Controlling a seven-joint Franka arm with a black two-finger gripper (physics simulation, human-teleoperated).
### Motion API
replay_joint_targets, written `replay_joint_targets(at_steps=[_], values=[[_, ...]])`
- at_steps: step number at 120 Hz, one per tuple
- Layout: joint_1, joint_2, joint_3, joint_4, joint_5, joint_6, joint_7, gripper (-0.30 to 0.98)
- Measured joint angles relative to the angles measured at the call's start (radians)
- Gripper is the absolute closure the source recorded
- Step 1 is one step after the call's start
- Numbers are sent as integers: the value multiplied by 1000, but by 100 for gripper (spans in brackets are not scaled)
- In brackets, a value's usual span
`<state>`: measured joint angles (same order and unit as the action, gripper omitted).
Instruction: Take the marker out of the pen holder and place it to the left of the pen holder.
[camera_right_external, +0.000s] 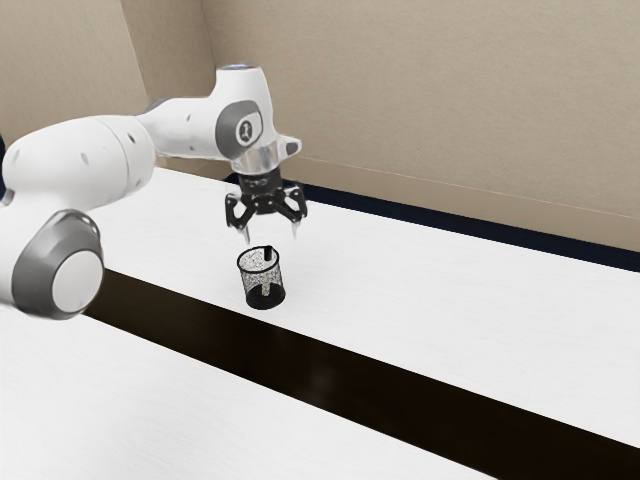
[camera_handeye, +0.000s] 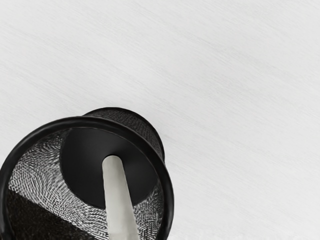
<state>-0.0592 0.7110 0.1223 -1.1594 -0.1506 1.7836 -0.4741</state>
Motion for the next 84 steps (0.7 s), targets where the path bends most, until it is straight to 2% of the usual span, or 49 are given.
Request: replay_joint_targets(at_steps=[24,52,84], values=[[1,10,1,-22,-44,-50,-64,3],[1,7,15,-44,-50,-65,-123,33],[2,4,31,-41,-52,-62,-169,47]])
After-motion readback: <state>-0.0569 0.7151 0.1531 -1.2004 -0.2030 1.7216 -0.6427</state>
